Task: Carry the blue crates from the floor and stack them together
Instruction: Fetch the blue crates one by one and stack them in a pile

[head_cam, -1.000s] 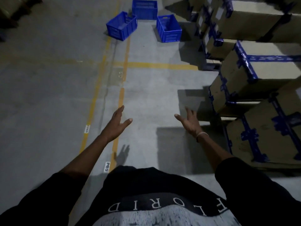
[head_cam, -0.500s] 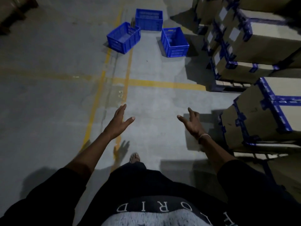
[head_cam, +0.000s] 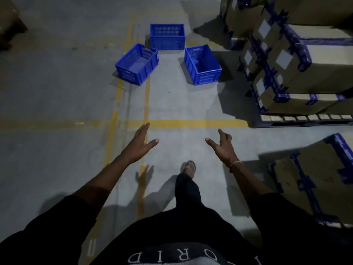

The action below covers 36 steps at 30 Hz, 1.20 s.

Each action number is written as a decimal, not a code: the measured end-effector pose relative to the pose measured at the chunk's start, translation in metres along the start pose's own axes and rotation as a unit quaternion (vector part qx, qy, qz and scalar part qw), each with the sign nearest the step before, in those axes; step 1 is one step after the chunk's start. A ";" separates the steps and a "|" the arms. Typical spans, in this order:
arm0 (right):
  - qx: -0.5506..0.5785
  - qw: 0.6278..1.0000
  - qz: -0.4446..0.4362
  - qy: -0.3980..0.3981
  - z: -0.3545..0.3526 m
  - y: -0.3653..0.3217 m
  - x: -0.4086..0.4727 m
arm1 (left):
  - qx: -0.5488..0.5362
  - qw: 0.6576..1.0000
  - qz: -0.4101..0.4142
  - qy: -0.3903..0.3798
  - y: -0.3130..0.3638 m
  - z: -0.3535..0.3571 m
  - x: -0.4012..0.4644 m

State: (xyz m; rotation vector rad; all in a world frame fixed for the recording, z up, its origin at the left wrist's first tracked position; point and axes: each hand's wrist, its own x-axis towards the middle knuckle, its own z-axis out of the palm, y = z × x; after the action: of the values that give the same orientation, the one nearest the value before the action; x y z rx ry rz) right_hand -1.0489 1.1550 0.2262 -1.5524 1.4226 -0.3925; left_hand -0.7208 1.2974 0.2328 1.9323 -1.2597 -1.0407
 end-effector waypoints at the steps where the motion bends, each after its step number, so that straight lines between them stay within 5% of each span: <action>1: 0.003 1.000 0.000 0.001 -0.002 -0.007 0.028 | -0.003 1.000 0.000 0.000 0.002 -0.006 0.027; 16: -0.005 1.000 -0.002 -0.015 -0.062 -0.145 0.358 | -0.021 0.999 -0.026 0.024 0.073 -0.085 0.353; 36: 0.042 0.992 0.089 0.082 -0.026 -0.302 0.750 | 0.053 0.993 0.009 -0.105 0.109 -0.265 0.830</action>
State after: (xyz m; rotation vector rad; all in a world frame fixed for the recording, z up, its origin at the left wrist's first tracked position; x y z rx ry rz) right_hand -0.6895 0.4305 0.2144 -1.3374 1.6364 -0.4736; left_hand -0.3432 0.5046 0.2195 1.9245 -1.4731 -1.2149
